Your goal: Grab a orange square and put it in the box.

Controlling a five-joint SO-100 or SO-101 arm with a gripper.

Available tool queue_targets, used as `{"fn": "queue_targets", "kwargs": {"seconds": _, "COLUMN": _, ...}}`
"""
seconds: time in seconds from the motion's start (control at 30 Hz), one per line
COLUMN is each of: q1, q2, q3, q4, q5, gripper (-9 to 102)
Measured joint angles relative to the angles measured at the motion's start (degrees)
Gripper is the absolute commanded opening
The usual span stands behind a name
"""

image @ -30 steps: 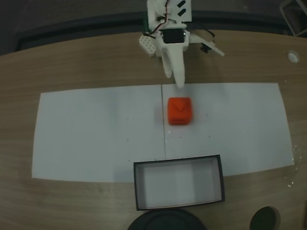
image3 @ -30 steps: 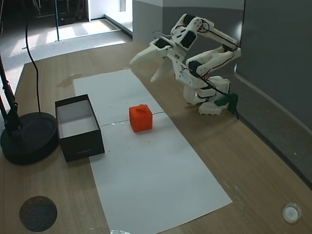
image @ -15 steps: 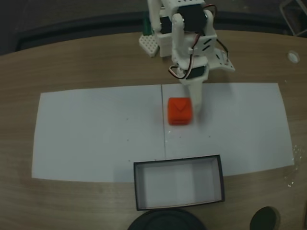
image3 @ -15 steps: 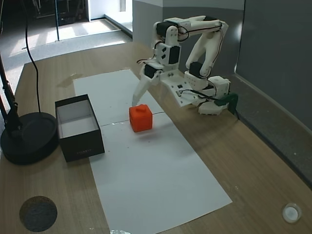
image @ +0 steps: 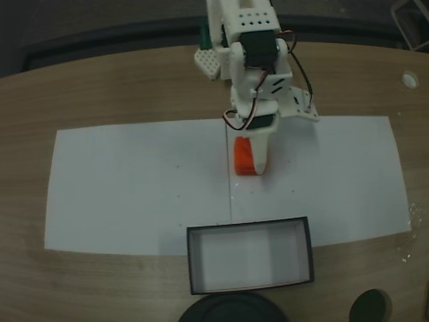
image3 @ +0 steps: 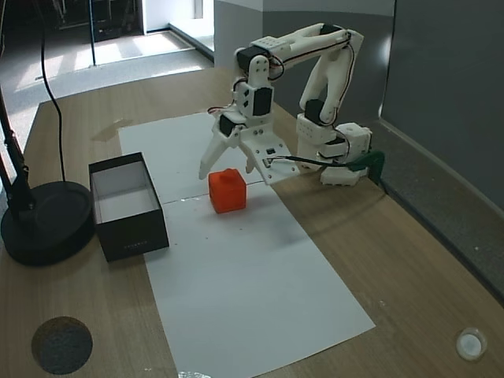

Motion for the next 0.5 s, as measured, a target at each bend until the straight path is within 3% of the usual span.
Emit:
{"fn": "queue_targets", "kwargs": {"seconds": 0.17, "q1": 0.1, "q2": -1.9, "q3": 2.4, "q4": -3.8, "q5": 0.1, "gripper": 36}}
{"fn": "queue_targets", "kwargs": {"seconds": 0.4, "q1": 0.1, "q2": -3.9, "q3": 4.7, "q4": -9.8, "q5": 0.1, "gripper": 8}}
{"fn": "queue_targets", "kwargs": {"seconds": 0.5, "q1": 0.0, "q2": -4.3, "q3": 4.3, "q4": -11.5, "q5": 0.1, "gripper": 5}}
